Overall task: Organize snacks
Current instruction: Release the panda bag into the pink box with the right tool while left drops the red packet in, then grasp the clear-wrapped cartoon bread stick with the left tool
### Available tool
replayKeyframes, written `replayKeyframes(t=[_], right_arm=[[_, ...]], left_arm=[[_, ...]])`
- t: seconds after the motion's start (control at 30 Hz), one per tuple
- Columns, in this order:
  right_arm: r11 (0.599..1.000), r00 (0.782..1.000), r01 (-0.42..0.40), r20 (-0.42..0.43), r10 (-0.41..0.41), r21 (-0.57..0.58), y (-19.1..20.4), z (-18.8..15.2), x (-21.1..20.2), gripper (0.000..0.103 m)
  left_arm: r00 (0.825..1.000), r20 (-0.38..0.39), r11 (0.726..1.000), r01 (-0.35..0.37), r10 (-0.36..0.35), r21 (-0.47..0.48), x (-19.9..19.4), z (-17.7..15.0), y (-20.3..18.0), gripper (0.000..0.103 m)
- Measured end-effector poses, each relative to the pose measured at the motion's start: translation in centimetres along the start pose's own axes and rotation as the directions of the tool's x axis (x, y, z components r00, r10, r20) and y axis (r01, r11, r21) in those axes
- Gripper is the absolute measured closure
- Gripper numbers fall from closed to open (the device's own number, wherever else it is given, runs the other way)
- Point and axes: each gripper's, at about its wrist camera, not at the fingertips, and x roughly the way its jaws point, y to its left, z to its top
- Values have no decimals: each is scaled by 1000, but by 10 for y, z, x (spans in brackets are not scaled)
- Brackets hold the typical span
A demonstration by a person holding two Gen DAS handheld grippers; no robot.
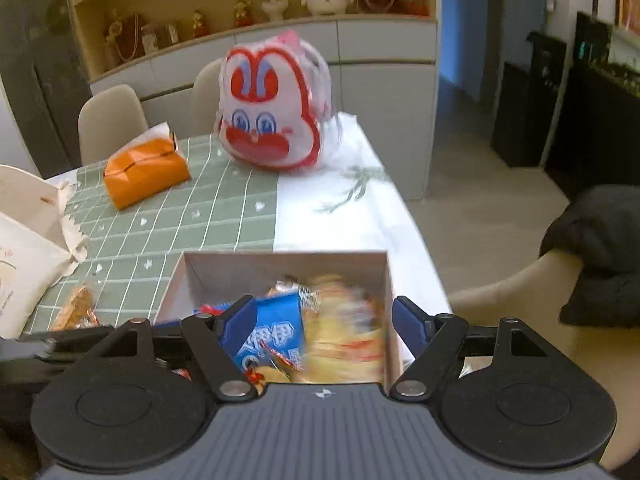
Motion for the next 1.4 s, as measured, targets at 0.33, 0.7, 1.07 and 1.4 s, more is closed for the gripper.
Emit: replayKeyframes(t=[0.33, 0.7, 1.07, 1.4], right_arm=[[990, 990, 94, 117, -81, -107, 77, 4, -34, 25], [971, 971, 197, 165, -174, -138, 94, -15, -78, 18], [973, 990, -123, -88, 107, -194, 217, -45, 3, 18], [993, 982, -106, -164, 95, -56, 258, -38, 96, 18]], left_arm=[[995, -84, 989, 63, -52, 133, -13, -10, -11, 49], [987, 137, 996, -87, 84, 15, -84, -9, 50, 49], [910, 89, 912, -409, 406, 23, -128, -38, 136, 49], [901, 109, 907, -417, 421, -55, -154, -37, 160, 53]])
